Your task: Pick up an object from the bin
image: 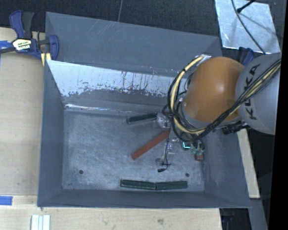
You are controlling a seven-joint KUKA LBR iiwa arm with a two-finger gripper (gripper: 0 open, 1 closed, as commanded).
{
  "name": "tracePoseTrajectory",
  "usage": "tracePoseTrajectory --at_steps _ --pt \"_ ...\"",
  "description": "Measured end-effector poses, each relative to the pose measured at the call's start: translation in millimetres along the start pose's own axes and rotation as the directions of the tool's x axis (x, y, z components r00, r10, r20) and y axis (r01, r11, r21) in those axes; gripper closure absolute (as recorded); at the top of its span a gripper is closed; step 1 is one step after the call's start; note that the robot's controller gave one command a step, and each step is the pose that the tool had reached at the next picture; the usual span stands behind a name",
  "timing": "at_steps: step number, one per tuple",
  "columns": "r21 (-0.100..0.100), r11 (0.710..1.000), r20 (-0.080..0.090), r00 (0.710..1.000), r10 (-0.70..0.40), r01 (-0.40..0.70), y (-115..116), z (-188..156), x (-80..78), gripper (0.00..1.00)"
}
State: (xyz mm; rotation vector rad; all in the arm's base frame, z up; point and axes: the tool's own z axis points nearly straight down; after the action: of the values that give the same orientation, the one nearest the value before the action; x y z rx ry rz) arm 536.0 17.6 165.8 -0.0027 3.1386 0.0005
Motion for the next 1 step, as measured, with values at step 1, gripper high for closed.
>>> tracePoseTrajectory --at_steps 1 --pt "-0.001 0.952 -0.002 0.952 -0.305 0.305 19.8 95.8 -29.5 0.0"
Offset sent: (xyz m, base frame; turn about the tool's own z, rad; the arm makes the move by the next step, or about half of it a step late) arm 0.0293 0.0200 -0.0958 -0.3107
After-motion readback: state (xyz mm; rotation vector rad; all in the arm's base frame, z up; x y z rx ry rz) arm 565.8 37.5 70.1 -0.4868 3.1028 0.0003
